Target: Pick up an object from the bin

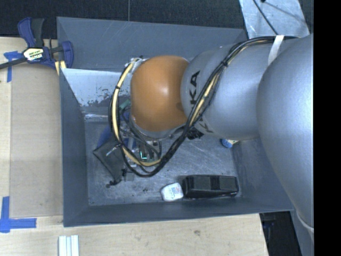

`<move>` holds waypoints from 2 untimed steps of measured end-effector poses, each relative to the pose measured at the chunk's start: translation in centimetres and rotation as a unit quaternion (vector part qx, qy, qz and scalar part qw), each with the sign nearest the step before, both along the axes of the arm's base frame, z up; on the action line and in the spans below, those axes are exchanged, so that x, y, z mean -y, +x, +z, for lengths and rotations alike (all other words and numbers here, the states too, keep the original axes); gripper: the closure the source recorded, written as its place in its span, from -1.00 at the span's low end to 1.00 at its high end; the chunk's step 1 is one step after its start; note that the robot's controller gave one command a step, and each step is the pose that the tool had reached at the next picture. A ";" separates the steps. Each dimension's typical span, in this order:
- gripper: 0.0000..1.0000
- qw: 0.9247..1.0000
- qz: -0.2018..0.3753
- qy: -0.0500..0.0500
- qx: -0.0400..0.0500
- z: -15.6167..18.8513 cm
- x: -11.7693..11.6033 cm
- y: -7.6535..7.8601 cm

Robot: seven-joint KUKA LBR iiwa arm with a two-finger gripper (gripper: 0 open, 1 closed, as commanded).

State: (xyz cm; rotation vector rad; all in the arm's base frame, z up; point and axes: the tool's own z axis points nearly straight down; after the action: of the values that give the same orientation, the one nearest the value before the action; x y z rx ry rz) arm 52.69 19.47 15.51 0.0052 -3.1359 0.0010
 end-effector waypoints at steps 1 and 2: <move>-1.00 0.983 0.184 0.002 0.006 -8.4 5.1 4.9; 1.00 0.983 0.184 0.002 0.007 -8.0 5.1 5.0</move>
Offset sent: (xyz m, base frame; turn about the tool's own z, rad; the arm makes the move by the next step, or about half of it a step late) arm 0.0467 -0.0515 -0.0851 -0.3711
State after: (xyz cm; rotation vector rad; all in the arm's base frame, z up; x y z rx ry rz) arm 57.71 14.38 7.52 0.5841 -3.0964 -0.0025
